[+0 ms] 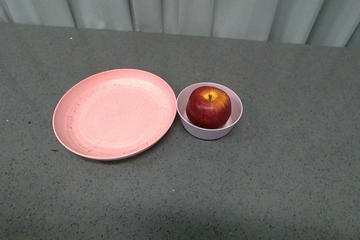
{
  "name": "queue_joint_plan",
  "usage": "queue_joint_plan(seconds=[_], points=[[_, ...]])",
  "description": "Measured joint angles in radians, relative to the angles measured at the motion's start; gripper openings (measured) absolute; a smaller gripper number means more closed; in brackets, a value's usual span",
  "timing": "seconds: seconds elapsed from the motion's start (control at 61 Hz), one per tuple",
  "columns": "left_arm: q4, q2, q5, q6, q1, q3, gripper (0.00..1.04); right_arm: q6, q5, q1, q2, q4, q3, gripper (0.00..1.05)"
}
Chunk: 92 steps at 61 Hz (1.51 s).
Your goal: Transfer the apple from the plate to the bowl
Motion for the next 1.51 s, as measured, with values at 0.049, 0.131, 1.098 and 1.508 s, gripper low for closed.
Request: queue_joint_plan(seconds=[0.049,0.131,1.098,1.508], points=[[-0.023,-0.023,0.000,0.000,0.000,0.000,0.04,0.000,0.000,0.000,0.000,0.000,0.000,0.95],[-0.050,-0.050,0.000,0.000,0.000,0.000,0.04,0.000,0.000,0.000,0.000,0.000,0.000,0.95],[-0.280,-0.273,0.001,0.000,0.000,0.000,0.85,0.000,0.000,0.000,0.000,0.000,0.000,0.95],[-0.280,-0.273,0.001,0.002,0.000,0.000,0.98,0.000,0.000,0.000,0.000,0.000,0.000,0.95]])
